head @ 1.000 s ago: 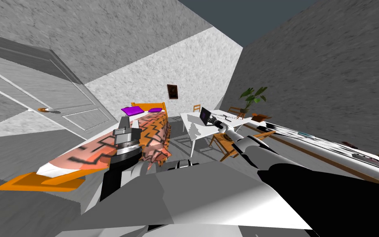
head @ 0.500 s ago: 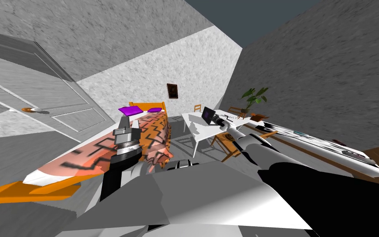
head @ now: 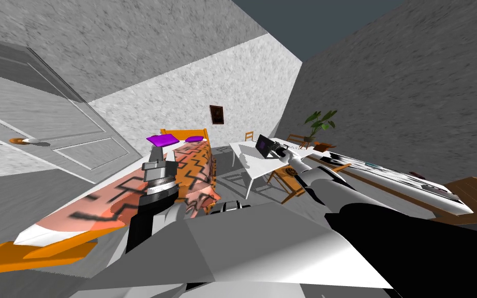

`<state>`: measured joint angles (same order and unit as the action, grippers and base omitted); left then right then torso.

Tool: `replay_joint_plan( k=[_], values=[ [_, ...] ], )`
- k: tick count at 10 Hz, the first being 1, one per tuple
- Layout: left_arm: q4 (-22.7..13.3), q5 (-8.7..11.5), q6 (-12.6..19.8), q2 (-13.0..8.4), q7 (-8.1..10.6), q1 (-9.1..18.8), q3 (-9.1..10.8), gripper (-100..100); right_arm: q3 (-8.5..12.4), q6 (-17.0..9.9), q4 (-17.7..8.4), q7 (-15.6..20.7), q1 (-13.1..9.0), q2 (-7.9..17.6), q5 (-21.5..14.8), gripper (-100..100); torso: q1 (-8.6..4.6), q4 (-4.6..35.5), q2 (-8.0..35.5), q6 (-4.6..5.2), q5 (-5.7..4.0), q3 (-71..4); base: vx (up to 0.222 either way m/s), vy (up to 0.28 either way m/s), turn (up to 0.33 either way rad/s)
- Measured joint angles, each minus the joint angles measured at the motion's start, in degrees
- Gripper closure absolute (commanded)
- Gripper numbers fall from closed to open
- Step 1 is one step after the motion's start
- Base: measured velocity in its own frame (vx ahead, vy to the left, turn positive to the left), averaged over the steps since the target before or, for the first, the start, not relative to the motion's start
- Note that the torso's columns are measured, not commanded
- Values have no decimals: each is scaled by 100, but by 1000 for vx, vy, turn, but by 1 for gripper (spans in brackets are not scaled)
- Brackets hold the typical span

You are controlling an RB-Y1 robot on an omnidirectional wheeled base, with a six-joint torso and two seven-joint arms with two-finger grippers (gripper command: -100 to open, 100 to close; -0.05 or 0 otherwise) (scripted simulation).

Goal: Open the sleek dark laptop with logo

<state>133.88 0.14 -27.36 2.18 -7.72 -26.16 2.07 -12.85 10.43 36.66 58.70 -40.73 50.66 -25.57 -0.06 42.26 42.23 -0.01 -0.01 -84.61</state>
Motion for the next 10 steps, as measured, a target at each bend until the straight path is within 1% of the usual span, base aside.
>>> replay_joint_plan(
  k=[1,2,3,4,5,6,7,8,10],
  values=[
    [0,0,0,0,0,0,0,0,4,-45,34,5,15,34,-1,-100,-13,3,11,-2,-4,7,22,61,-21],
    [0,0,0,0,0,0,0,0,-1,-209,256,-28,114,102,5,-100,-6,4,12,1,-3,8,59,148,-91],
    [0,0,0,0,0,0,0,0,140,-251,76,75,28,130,-42,-100,27,1,0,2,7,1,31,83,-35],
    [0,0,0,0,0,1,0,0,161,-245,41,111,17,133,-50,-100,5,1,5,-3,3,3,4,14,7],
    [0,0,0,-1,0,1,1,0,158,-246,46,108,17,132,-49,100,-17,4,12,1,-5,8,3,8,2],
    [0,0,0,-1,0,1,1,0,159,-245,46,108,16,131,-49,100,-15,4,12,2,-6,8,-24,-58,128],
    [-1,0,1,-1,0,2,1,0,113,-284,14,12,-14,163,-7,100,-25,-11,-2,-22,-16,-1,-110,-161,223],
    [-1,0,1,-2,0,3,2,0,28,-327,-71,-142,-71,167,53,100,-44,-5,4,-9,-18,1,-91,-131,79],
    [-1,0,1,-2,0,1,2,0,-88,-387,-177,-387,-144,180,131,100,6,-1,-4,0,2,-2,-73,-138,158]
  ],
)
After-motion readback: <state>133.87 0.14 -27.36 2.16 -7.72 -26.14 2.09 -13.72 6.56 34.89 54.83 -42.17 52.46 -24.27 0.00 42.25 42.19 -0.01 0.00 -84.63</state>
